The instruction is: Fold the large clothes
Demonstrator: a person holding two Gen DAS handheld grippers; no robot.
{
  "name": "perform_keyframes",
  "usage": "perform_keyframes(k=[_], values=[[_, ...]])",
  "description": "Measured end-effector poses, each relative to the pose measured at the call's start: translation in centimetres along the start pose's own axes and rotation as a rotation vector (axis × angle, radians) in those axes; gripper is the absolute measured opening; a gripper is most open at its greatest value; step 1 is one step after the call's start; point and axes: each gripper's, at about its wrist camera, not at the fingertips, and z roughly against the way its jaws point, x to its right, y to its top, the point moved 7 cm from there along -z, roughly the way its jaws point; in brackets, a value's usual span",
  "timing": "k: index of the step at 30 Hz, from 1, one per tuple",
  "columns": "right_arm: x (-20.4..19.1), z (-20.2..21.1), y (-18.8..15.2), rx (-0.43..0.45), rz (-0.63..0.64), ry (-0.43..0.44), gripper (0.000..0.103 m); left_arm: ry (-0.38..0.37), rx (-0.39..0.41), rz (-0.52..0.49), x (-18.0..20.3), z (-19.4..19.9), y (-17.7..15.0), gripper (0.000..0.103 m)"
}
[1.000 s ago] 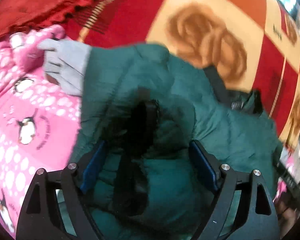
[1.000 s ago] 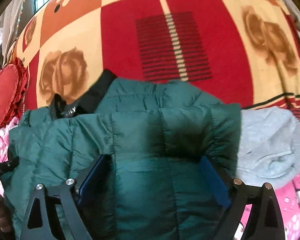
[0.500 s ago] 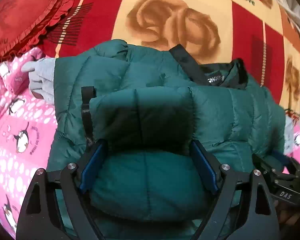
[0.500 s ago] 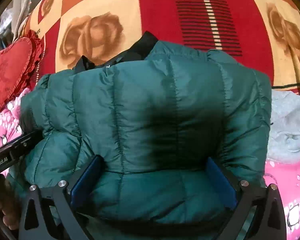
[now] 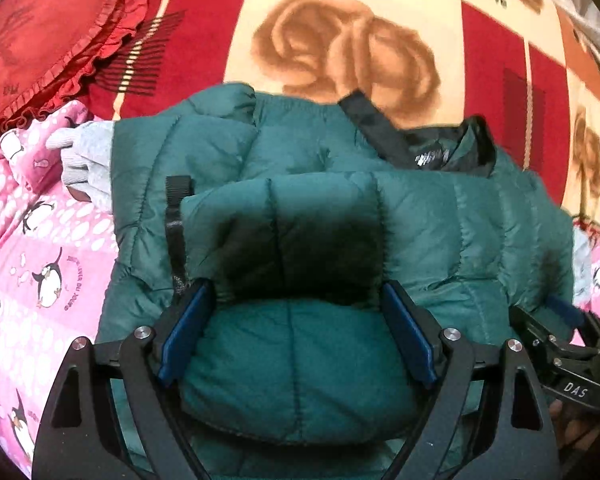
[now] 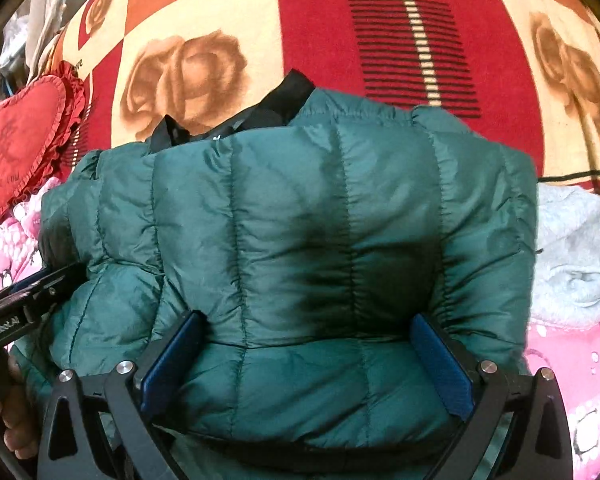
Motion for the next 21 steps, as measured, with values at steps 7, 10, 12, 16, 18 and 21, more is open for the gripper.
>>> perform_keyframes(k=[7,10,12,16,18,21], values=[[0.7,2.8,-1.1,-0.040,-0.050,0.030,0.103,-0.073,0.069,0.042,-1.6,4.9,-0.4,0.086],[1.3,3.7,-2.4,-0.087,-0.081,0.069,0.102,-0.055,0.065,0.045,-3.1,6.4,-1.5,0.086],[2.0,6.9,-2.2,-0.021,-0.107,0.080,0.102,-0.042,0.069,0.040,-4.8,8.2,-2.4,0.086],[3.8,13.3,-3.8,0.064,-0.137,0.087,0.102,-0.002,0.108,-0.055,-7.6,12.1,-5.1,0.086],[4.2,14.4,-6.2,0.021,-0.137,0.087,0.102,0.010,0.112,-0.094,-8.2,13.8,-6.6,0.086],[4.7,15.8,-10.0,-0.035,-0.089,0.037,0.102,-0.002,0.085,-0.100,-9.4,15.9,-8.9,0.086]])
